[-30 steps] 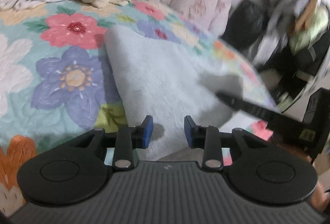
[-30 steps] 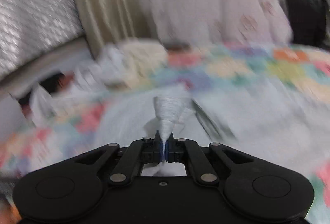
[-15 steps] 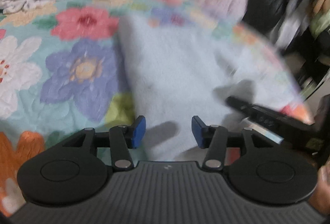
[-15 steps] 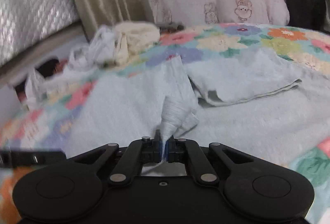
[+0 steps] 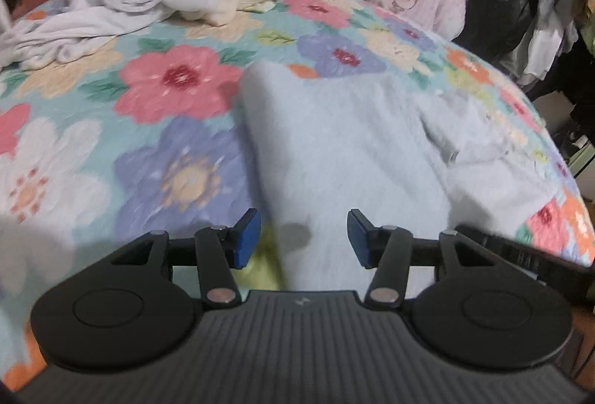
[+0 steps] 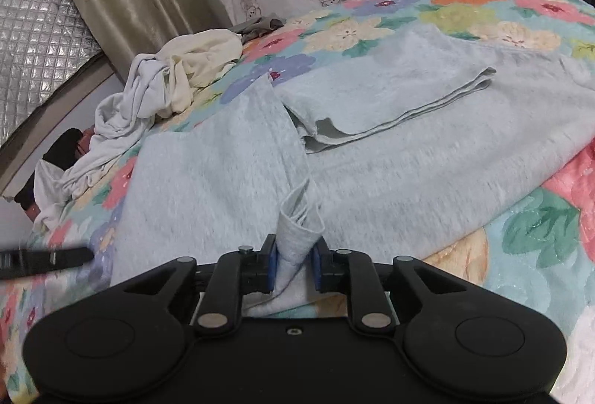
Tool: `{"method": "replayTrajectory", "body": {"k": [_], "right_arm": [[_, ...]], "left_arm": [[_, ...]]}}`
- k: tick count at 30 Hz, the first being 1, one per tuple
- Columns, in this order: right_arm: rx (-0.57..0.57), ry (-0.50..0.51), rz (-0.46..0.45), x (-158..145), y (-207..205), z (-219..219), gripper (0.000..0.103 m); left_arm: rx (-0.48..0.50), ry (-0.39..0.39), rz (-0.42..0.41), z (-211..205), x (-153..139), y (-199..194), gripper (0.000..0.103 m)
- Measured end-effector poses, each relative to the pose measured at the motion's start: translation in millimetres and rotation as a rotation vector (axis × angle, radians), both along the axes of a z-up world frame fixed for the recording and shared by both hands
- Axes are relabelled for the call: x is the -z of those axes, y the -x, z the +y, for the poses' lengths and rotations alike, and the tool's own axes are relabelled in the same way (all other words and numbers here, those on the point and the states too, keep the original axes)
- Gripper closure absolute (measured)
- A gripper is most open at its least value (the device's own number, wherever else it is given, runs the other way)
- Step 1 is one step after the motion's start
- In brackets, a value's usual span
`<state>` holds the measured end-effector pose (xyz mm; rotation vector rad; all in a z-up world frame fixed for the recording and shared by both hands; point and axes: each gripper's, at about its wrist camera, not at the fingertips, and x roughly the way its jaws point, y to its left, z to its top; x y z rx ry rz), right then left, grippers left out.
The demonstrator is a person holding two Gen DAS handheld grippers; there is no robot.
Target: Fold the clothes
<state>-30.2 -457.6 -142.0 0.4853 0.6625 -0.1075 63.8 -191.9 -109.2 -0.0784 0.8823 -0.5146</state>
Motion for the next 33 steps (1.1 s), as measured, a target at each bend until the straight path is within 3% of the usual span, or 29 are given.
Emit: {"method": "replayTrajectory", "body": {"k": [2,5,7,9,13,21,23,25,26,27,29,31,32,33], "right_arm": [[-0.017,0.028,-0.009,1.4,1.2,2.9,0.094],[-0.042,0.051,-0.022,2.1,4.5,5.1,0.095],[-0.053,0.059,-0.023,1.2,4.9,3.2,0.095],[-0.066,0.082,-0.019,0.4,4.5,3.7,0.096],[-0.087,0.161,-0.002,1.8,2.1,13.0,0.095],[-0.084,0.187,0.030,-1.5,3.0,11.0,0.090],[-0.081,0.167,0.031,1.1,4.7,7.9,0.089],[-0.080,0.157,0.039,5.1,4.0,7.4,0.089],[-0.085,0.160,0.044,6.3,3.5,8.2,0.089],[-0.093,0.166,0.047,6.6,3.3,8.7,0.089],[-0.106,0.170,0.051,4.3,3.4,8.6,0.088],[-0.105,0.183,0.051,-2.1,5.7,8.2,0.082],[-0.102,0.192,0.050,-5.9,7.1,8.0,0.078],[-0.097,0.217,0.048,-9.9,9.0,8.9,0.077]], "left_arm": [[-0.042,-0.010,0.053,-8.2,11.1,-15.1,0.051],[-0.104,-0.018,0.091,-13.0,31.5,-26.6,0.050],[-0.153,-0.083,0.087,-9.5,43.5,-26.9,0.049],[-0.159,-0.053,0.078,0.7,44.6,-23.9,0.049],[-0.185,-0.067,0.064,15.1,39.6,-20.3,0.049],[-0.096,0.094,0.073,18.2,29.4,-22.3,0.049],[-0.052,0.077,0.077,8.4,33.5,-20.9,0.044],[-0.050,0.010,0.111,-1.6,44.9,-21.1,0.043],[-0.051,0.010,0.107,-3.3,48.4,-19.7,0.039],[-0.045,0.043,0.102,-2.5,49.9,-18.9,0.025],[-0.033,0.106,0.111,-0.7,52.4,-20.1,0.008],[-0.023,0.165,0.134,1.3,54.5,-23.9,0.009],[-0.017,0.194,0.146,2.3,55.4,-25.8,0.023],[-0.005,0.211,0.157,2.5,55.1,-27.6,0.058]]}}
